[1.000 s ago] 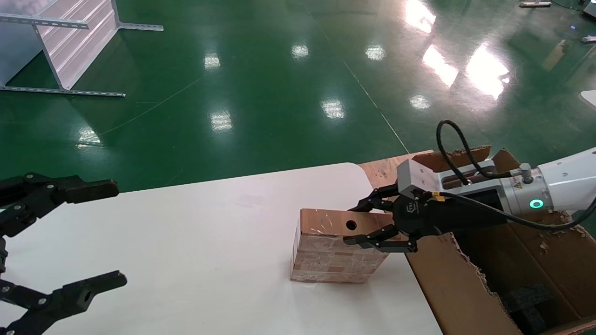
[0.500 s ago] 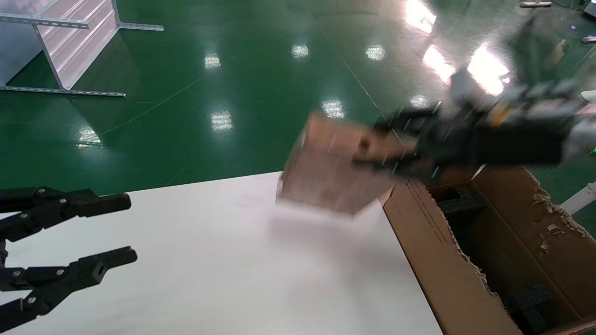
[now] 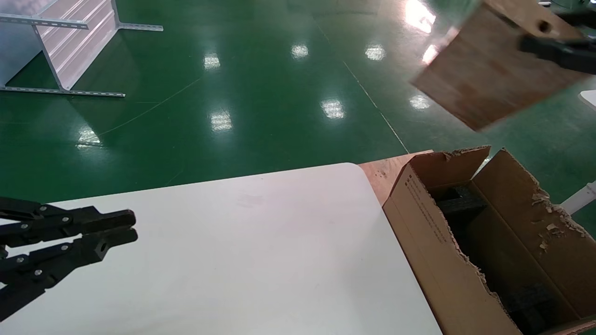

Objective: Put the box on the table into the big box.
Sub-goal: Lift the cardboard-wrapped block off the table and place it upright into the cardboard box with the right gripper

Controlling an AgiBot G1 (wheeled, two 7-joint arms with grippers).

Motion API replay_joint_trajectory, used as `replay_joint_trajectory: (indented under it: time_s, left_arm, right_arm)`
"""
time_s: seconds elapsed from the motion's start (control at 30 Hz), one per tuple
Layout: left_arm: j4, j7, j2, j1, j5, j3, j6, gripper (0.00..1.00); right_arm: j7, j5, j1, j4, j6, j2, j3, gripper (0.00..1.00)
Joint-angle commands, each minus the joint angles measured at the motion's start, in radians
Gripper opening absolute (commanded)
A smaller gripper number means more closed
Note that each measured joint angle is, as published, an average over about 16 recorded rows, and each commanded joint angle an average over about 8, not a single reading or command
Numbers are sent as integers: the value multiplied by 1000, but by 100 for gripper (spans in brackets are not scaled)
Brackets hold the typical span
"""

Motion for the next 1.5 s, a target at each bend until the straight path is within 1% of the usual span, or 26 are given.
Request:
replay_joint_trajectory:
  time_s: [0.03, 0.17, 0.4, 0.63, 0.77, 0.87, 1.03, 1.2, 1.5]
  left_arm:
    - [0, 0, 0, 0, 0, 0, 0, 0]
    - [0, 0, 0, 0, 0, 0, 0, 0]
    - [0, 0, 0, 0, 0, 1, 0, 0]
    - [0, 1, 0, 0, -1, 1, 0, 0]
    - [0, 1, -1, 0, -1, 1, -1, 0]
    - [0, 1, -1, 0, -1, 1, -1, 0]
    - [0, 1, -1, 0, -1, 2, -1, 0]
    - [0, 1, -1, 0, -1, 2, -1, 0]
    - [0, 1, -1, -1, -2, 2, -1, 0]
  right_arm:
    - [15, -47, 27, -14, 14, 28, -5, 0]
    - [76, -86, 6, -42, 47, 55, -26, 0]
    - [237, -96, -79, -68, 107, 99, -67, 0]
    - [381, -43, -175, -5, 115, 170, -113, 0]
    - [431, 1, -234, 50, 153, 206, -152, 0]
    - [447, 35, -278, 87, 212, 227, -186, 0]
    - [447, 103, -343, 134, 348, 254, -250, 0]
    - [440, 199, -400, 174, 476, 277, -323, 0]
    - [450, 376, -483, 304, 640, 341, -477, 0]
